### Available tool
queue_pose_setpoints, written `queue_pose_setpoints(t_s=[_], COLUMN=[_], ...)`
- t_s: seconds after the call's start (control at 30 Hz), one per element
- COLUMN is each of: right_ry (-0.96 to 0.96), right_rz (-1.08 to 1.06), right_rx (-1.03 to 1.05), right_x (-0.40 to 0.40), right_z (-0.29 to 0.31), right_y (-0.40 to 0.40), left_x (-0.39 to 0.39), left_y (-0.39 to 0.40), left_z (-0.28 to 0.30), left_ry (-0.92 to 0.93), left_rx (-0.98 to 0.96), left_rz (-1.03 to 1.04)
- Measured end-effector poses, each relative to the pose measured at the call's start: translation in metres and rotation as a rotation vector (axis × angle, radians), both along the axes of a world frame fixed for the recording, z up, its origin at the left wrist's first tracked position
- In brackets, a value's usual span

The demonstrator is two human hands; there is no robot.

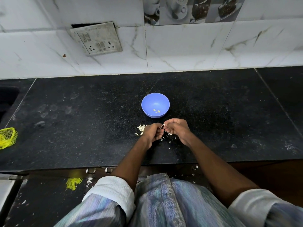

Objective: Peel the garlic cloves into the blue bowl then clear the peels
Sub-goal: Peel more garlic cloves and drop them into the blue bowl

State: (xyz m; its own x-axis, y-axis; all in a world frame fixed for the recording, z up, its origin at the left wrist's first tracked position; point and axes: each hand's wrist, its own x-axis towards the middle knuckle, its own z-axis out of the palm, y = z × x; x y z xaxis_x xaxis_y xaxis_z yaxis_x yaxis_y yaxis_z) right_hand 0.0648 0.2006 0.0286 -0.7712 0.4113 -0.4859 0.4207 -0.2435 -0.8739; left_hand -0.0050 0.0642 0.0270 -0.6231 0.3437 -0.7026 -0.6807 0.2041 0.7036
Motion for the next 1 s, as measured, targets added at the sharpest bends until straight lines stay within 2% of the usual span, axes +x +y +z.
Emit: queue_pose_setpoints(t_s=[0.17,0.27,0.37,0.5,0.8,1.0], right_ry=[-0.008,-0.013,-0.027,-0.038,0.039,0.068], right_rz=[-0.036,-0.075,-0.098,-0.111,-0.002,-0.048], right_rx=[-0.037,-0.035,-0.008,0.073,0.046,0.078], right_x=[-0.001,-0.001,-0.001,-0.001,0.002,0.000], right_z=[-0.003,-0.004,-0.004,-0.007,-0.007,-0.005], right_y=[0.005,0.008,0.011,0.015,0.018,0.010], left_x=[0.002,0.006,0.009,0.012,0.010,0.011], left_y=[0.002,0.005,0.009,0.013,0.013,0.008], left_z=[-0.006,-0.010,-0.009,0.000,0.000,0.001], left_ry=[0.281,0.406,0.577,0.801,0.918,0.962], left_rx=[-0.046,-0.096,-0.222,-0.376,-0.358,-0.326], left_rz=[0.009,-0.093,-0.197,-0.232,-0.189,-0.218])
